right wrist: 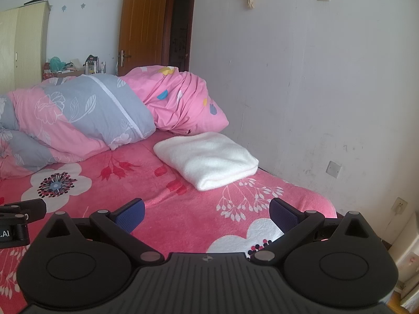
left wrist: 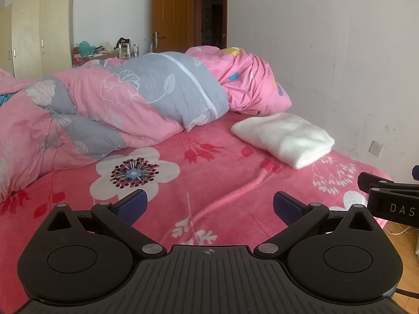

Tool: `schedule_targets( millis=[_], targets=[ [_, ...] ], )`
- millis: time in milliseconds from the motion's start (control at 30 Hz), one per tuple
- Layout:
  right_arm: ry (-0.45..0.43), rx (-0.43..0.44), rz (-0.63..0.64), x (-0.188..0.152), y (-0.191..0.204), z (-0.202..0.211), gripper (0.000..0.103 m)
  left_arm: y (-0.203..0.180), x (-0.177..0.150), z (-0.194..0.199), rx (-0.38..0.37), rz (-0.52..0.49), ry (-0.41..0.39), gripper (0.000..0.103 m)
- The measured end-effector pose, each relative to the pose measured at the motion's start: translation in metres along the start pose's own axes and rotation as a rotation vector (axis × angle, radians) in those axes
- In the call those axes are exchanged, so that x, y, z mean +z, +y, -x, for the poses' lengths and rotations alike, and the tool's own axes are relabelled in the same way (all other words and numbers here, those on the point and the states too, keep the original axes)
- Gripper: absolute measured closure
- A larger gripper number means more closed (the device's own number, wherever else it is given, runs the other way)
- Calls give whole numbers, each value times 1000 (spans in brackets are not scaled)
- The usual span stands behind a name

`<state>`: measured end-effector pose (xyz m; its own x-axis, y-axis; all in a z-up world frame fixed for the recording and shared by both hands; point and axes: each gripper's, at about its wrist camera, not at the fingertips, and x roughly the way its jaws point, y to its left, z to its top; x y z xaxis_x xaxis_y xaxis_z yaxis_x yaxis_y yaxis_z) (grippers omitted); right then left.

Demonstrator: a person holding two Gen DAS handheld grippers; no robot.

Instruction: Fold clothes

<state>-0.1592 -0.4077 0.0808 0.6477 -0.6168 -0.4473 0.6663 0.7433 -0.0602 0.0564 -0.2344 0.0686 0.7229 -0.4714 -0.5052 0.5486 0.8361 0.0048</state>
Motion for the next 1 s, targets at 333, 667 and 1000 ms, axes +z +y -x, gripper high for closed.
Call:
schedule_targets(
  millis=[333,667,1000],
  targets=[
    [1,0,7,0,3,1,0,2,0,1,0,5,2,0],
    [1,3,12,1,5,0,0,2,0,0,2,7,1,0],
    [2,2,13,2,5,-1,0,0,0,1,-1,1,-1,0]
  ],
)
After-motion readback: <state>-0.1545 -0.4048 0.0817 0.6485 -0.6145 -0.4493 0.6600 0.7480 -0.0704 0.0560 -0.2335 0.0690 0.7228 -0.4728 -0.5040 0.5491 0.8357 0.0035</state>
